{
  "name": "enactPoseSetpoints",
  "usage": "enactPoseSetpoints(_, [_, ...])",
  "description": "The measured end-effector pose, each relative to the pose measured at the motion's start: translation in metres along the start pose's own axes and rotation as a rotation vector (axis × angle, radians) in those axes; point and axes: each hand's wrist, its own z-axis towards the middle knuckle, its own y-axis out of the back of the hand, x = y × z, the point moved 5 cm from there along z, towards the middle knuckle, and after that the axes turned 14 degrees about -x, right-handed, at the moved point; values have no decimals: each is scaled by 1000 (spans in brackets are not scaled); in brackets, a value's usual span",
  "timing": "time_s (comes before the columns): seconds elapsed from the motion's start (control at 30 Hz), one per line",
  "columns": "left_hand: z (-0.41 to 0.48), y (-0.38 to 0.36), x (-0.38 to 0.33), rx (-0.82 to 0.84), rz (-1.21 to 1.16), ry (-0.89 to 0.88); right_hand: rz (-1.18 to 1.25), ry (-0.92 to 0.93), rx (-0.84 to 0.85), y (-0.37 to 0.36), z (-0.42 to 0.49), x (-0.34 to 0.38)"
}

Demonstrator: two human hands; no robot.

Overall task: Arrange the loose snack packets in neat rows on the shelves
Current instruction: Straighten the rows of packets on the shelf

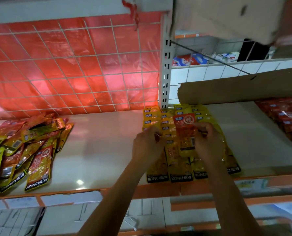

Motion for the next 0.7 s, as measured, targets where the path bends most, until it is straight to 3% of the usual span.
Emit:
enactPoseSetpoints(0.37, [-2,-124,-124,61,-212,35,81,-82,13,90,81,-39])
enactPoseSetpoints(0.7, [-27,-218,-189,144,-575,307,-23,8,77,174,141,-73])
